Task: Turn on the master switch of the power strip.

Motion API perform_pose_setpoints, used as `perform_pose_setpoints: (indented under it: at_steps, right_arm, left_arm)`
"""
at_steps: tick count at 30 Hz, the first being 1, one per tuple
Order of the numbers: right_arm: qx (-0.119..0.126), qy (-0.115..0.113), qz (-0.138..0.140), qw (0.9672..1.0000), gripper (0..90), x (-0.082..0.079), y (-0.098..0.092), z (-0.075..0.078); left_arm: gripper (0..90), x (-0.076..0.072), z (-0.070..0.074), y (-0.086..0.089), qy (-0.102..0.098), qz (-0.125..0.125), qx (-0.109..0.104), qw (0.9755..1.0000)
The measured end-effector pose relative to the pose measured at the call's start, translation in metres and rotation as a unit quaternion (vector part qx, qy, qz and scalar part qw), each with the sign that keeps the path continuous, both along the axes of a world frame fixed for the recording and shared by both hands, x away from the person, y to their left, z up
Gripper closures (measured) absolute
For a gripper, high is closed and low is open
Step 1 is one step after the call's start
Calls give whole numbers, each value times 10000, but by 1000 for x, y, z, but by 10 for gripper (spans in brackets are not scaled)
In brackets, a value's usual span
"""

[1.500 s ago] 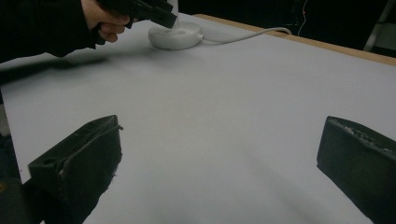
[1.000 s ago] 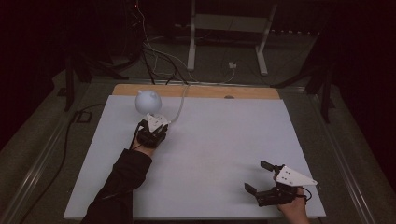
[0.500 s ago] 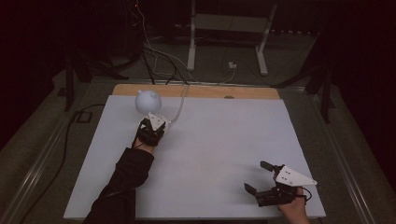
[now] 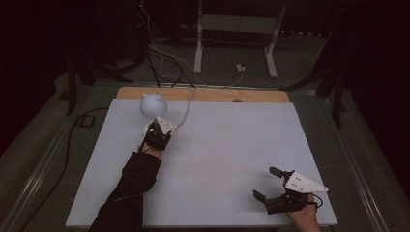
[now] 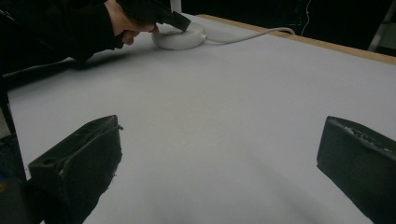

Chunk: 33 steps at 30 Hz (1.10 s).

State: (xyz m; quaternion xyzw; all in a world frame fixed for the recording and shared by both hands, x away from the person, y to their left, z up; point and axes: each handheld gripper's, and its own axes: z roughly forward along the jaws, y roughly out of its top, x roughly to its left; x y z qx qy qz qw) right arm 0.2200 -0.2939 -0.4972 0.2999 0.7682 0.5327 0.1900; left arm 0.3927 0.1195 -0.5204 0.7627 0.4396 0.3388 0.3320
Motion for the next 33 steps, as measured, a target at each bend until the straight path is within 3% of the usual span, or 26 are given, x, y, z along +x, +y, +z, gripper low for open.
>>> perform_pose_setpoints:
  at_steps: [10, 14, 22, 31, 33]
  right_arm:
    - [-16, 0, 8, 10000, 0, 0, 0, 0]
    - [-22, 5, 20, 10000, 0, 0, 0, 0]
    - [-22, 39, 38, 10000, 0, 0, 1, -1]
    - [-21, 42, 60, 10000, 0, -1, 2, -1]
    - [-33, 42, 73, 10000, 0, 0, 3, -1]
  left_arm:
    - [900, 1, -1, -2, 1, 2, 68, 10000]
    - [900, 1, 0, -3, 31, -7, 190, 9998]
    - [900, 2, 1, -2, 113, -37, 169, 9998]
    - [900, 3, 2, -9, 174, -4, 557, 9983]
    - [900, 4, 3, -10, 230, 13, 541, 9983]
